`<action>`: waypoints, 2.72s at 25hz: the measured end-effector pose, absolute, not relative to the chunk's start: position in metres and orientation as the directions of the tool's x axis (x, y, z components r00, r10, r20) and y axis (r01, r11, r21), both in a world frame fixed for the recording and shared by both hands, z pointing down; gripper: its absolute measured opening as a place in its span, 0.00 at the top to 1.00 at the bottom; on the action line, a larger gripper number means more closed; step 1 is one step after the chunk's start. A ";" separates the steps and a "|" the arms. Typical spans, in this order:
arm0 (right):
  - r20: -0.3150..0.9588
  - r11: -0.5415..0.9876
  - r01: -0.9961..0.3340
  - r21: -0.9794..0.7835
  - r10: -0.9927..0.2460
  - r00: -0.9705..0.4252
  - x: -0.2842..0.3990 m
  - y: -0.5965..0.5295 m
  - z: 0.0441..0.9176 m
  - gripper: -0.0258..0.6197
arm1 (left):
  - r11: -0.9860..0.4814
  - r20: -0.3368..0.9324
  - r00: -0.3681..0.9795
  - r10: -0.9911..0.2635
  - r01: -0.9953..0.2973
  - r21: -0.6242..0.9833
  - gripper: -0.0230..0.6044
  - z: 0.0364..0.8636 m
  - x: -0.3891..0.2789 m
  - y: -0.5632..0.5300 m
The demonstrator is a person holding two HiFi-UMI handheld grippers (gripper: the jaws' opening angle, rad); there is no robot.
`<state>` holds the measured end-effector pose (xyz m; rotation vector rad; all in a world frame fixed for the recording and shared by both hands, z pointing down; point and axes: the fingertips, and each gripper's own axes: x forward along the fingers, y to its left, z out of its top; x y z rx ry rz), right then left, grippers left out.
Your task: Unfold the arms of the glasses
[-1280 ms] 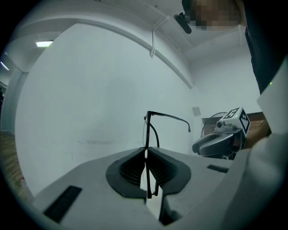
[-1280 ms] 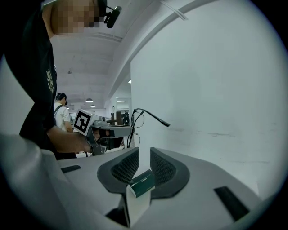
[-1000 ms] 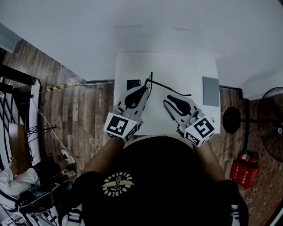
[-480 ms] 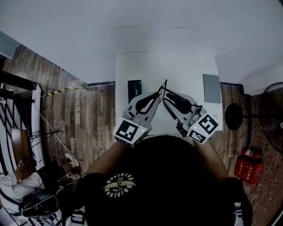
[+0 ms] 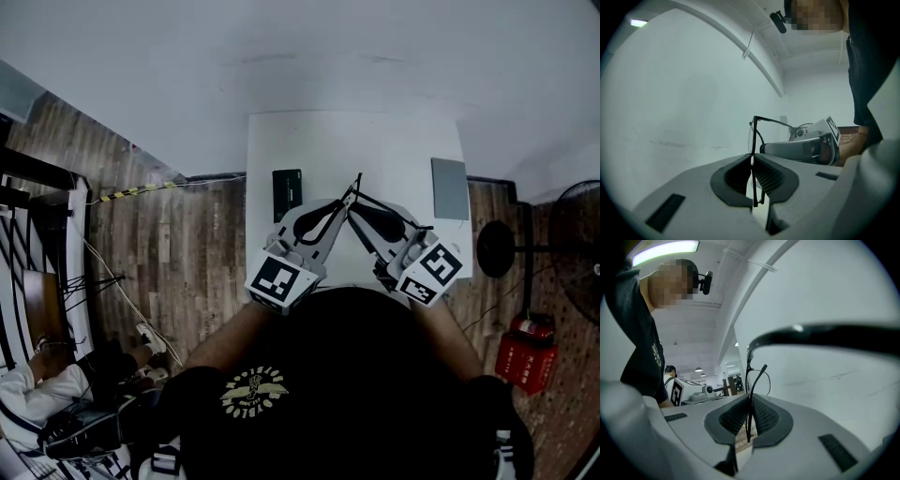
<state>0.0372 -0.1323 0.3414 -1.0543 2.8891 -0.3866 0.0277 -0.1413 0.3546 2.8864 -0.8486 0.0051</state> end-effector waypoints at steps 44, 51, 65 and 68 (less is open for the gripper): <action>0.023 0.771 -0.538 -0.340 -0.565 -0.825 0.025 -0.126 0.355 0.94 | -0.696 0.002 0.710 -0.704 -0.690 0.199 0.92 0.331 -0.049 -0.174; 0.017 0.767 -0.513 -0.386 -0.550 -0.835 0.016 -0.125 0.360 0.94 | -0.675 -0.022 0.692 -0.722 -0.696 0.247 0.92 0.326 -0.067 -0.177; 0.040 0.755 -0.514 -0.408 -0.548 -0.835 -0.003 -0.106 0.373 0.94 | -0.659 -0.044 0.682 -0.730 -0.686 0.307 0.92 0.328 -0.094 -0.166; 0.056 0.745 -0.524 -0.412 -0.554 -0.831 -0.007 -0.100 0.380 0.94 | -0.666 -0.039 0.692 -0.721 -0.677 0.315 0.92 0.331 -0.097 -0.162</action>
